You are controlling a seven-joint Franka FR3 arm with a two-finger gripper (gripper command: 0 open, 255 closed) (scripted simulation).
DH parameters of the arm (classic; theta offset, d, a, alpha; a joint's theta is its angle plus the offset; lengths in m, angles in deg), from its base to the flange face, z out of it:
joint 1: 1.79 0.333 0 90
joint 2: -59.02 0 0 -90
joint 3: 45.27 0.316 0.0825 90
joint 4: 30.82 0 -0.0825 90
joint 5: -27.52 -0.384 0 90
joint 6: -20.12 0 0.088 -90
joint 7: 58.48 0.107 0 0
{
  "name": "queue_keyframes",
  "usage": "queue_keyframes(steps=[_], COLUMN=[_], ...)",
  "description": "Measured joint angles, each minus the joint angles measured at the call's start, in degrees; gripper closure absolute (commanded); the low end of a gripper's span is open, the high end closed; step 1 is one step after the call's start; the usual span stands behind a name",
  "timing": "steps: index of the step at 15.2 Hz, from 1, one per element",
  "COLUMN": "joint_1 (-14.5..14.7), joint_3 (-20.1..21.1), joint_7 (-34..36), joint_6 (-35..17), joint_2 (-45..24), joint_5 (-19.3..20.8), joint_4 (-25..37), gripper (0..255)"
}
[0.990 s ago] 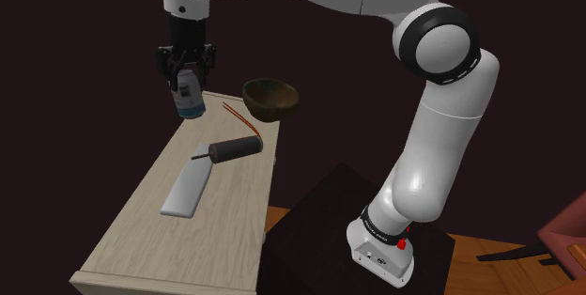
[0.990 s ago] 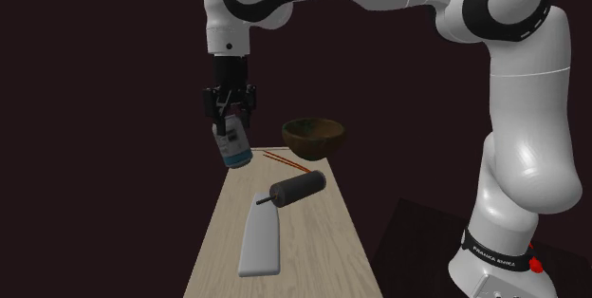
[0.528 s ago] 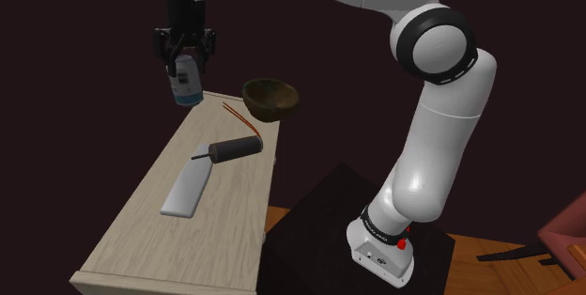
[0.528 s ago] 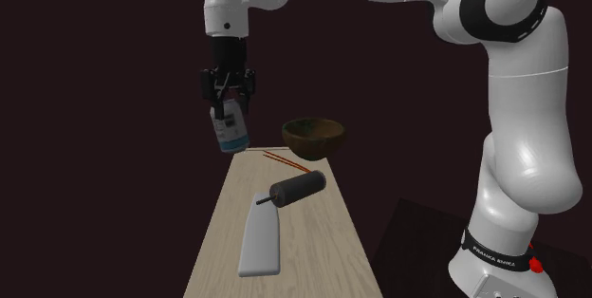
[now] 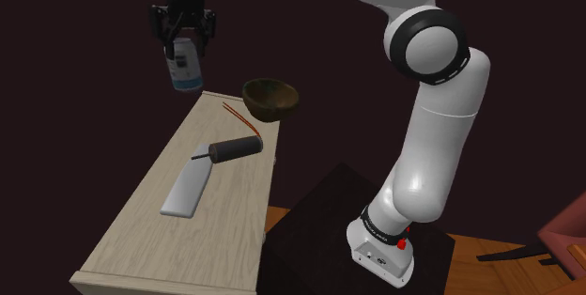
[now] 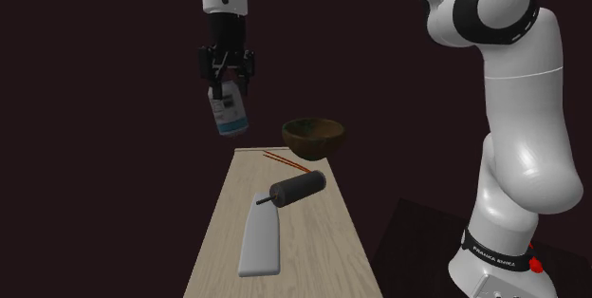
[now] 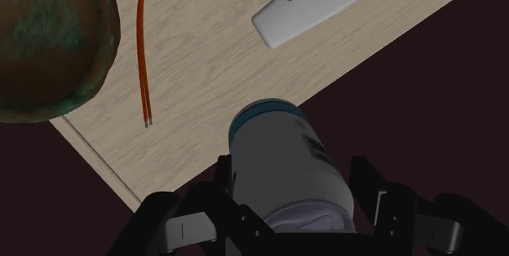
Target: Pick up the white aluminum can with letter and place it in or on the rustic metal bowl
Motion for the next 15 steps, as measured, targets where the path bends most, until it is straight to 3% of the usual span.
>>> queue_keyframes(steps=[6,15], joint_1=[0.80,-6.74], joint_3=[0.15,-3.50], joint_7=[0.86,-9.04], joint_6=[5.68,4.37], joint_2=[-2.76,12.47], joint_5=[0.75,-3.35], joint_4=[8.42,-8.68], gripper=[255,255])
